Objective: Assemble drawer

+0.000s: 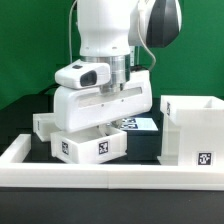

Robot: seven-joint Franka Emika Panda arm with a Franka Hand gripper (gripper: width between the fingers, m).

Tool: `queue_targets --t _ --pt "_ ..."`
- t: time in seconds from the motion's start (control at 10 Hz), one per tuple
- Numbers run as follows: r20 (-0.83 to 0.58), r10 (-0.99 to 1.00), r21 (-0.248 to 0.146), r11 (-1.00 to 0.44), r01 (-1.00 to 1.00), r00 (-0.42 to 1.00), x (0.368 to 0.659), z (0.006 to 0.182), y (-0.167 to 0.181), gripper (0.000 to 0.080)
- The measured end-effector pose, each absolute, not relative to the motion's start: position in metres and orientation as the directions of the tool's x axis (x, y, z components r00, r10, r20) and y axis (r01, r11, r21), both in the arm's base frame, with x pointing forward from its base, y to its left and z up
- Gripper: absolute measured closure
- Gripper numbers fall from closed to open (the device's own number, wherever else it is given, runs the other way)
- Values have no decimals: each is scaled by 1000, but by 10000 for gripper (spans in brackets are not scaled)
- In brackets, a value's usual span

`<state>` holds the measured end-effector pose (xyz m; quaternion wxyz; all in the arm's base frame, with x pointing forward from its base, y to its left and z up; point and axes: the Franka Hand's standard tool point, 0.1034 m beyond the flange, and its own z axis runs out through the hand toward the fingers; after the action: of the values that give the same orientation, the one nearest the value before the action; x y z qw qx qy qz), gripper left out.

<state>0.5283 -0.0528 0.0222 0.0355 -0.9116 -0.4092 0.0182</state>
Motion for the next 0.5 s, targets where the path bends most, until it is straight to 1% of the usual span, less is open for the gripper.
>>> queue_targets --t 0.2,0.3,0.4,0.5 --pt "-1 801 -79 -596 799 598 528 21 -55 758" --pt "3 844 -79 -534 842 536 527 21 -57 758" --pt "7 891 -75 -453 889 454 527 21 -58 758" --pt "12 942 -60 -335 940 337 528 20 -59 758"
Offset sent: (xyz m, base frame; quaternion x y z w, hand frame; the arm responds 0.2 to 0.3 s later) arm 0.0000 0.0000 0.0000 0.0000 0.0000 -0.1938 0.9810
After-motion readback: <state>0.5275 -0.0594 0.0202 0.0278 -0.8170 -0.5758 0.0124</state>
